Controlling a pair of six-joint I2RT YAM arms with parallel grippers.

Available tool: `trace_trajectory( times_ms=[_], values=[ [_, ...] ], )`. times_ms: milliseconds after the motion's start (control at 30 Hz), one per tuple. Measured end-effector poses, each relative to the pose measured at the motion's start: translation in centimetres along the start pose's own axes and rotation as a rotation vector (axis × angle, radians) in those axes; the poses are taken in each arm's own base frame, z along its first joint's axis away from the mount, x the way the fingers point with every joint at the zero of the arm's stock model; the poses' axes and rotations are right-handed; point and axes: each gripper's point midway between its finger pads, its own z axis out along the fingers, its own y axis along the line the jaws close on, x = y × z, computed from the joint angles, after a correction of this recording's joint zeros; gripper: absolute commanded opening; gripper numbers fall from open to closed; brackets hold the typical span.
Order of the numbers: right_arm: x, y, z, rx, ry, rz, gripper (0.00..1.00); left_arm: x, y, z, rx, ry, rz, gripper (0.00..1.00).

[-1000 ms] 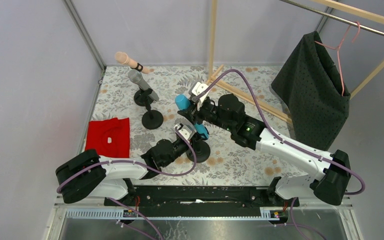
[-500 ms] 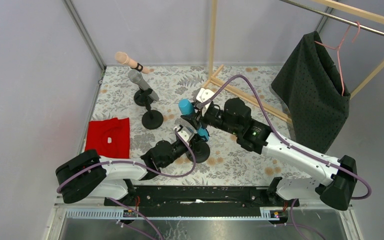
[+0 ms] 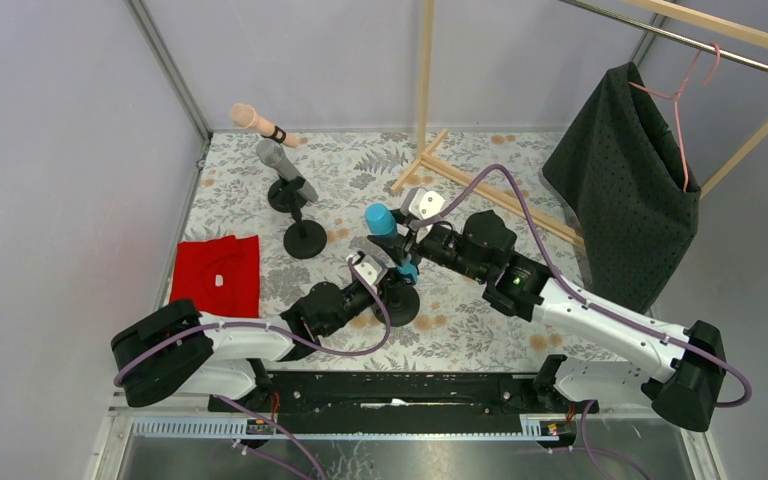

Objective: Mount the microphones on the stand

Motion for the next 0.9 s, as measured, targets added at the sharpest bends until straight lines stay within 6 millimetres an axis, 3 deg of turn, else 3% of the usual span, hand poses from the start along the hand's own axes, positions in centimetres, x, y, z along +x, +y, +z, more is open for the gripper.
trace_trajectory(
  times_ms=[900],
  values=[
    [2.0,0.1,-1.1,0.047,-0.083,0.03,0.0,0.1,0.3,-0.7,-0.001,-0.013,-0.001,0.0]
  ],
)
